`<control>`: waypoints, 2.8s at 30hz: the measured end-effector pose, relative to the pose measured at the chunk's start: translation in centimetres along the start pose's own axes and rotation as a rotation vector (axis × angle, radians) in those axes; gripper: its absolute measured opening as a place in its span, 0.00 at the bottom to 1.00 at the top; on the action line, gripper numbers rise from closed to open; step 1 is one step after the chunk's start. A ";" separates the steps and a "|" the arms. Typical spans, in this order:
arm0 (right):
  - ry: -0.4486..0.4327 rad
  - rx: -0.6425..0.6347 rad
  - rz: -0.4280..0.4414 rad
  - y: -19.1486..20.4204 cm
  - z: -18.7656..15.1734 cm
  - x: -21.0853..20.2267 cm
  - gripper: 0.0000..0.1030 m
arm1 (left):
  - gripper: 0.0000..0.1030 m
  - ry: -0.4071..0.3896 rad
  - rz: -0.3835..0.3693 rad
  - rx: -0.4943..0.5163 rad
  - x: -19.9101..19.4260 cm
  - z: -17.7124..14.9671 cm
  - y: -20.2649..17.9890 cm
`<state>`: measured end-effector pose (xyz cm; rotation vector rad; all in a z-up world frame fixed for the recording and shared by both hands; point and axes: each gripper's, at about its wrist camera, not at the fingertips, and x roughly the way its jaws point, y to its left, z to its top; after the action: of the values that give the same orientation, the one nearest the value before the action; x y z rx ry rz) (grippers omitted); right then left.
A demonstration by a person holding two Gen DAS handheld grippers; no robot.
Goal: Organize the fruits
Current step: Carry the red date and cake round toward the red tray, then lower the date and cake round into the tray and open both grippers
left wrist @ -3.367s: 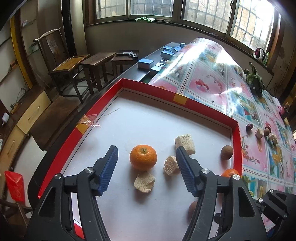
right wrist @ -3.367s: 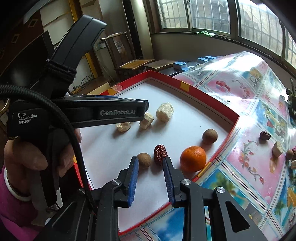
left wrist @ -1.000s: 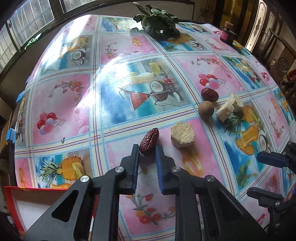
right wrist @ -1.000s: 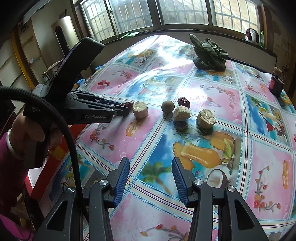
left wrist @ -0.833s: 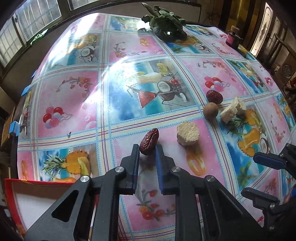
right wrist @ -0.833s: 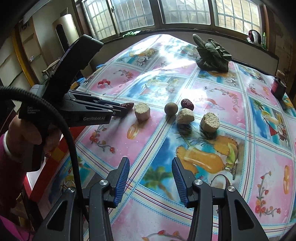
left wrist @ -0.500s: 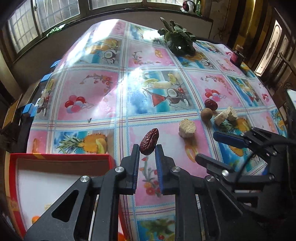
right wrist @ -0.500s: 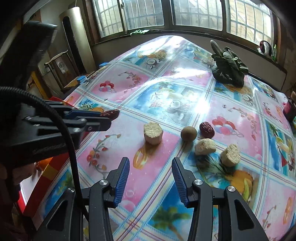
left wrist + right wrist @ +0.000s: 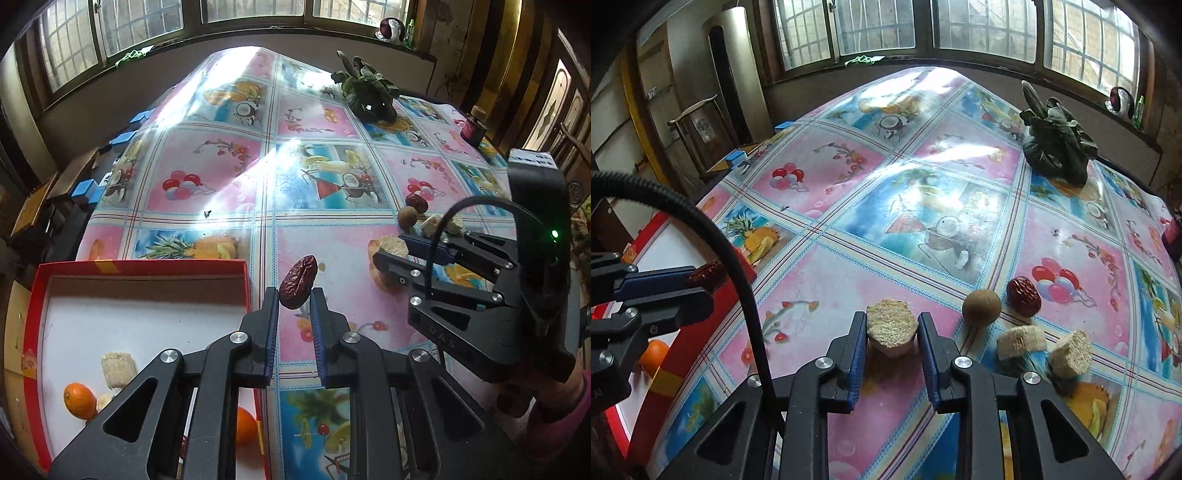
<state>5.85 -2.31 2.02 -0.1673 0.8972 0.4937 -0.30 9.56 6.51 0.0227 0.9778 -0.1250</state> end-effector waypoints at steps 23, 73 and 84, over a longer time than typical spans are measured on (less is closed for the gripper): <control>-0.135 0.112 -0.052 -0.2 -9.8 -12.6 0.26 | 0.16 -0.056 -0.023 0.021 -4.9 -3.3 -3.7; -0.118 -0.132 0.164 13.9 -3.3 -9.3 0.25 | 0.16 -0.079 0.184 -0.293 -8.6 -10.3 13.9; -0.069 -0.191 0.226 17.0 -1.1 -5.6 0.25 | 0.16 -0.060 0.217 -0.364 -5.8 -8.4 17.2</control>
<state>-6.00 10.26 6.81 -0.2231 0.8050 0.7918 -8.48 27.78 6.01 -0.2077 0.9203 0.2513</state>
